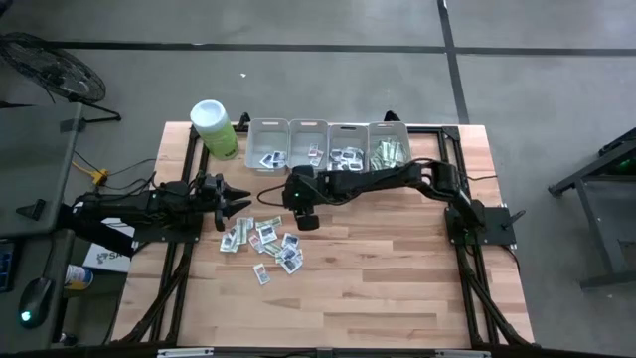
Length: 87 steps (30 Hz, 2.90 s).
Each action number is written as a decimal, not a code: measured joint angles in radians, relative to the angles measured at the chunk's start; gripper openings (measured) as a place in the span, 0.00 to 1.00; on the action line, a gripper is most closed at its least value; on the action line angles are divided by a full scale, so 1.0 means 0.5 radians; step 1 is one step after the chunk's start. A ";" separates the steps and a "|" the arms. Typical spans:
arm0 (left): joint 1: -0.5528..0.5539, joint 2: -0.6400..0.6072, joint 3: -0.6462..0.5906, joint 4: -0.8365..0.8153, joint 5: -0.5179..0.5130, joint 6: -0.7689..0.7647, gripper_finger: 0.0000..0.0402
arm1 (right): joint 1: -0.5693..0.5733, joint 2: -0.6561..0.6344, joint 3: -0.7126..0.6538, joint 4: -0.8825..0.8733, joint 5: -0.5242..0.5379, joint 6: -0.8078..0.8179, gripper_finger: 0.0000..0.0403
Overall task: Pick & Place First Aid Supplies
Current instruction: Put the ointment pack into the middle left gray bin
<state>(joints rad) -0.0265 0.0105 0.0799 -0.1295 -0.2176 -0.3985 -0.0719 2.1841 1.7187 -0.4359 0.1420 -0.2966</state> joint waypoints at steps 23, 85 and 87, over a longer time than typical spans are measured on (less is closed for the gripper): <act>0.000 0.000 0.000 0.002 0.000 0.000 0.37 | -0.166 0.283 0.007 0.340 -0.130 0.144 0.37; 0.000 0.000 0.000 0.001 0.008 0.000 0.37 | 0.142 0.279 0.011 -0.643 -0.390 0.555 0.29; 0.000 0.000 0.001 0.001 0.008 0.000 0.37 | 0.145 0.279 0.011 -0.661 -0.395 0.559 0.26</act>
<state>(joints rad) -0.0266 0.0105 0.0803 -0.1291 -0.2138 -0.3985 0.0004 2.3238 1.7245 -0.7665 -0.0556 -0.0172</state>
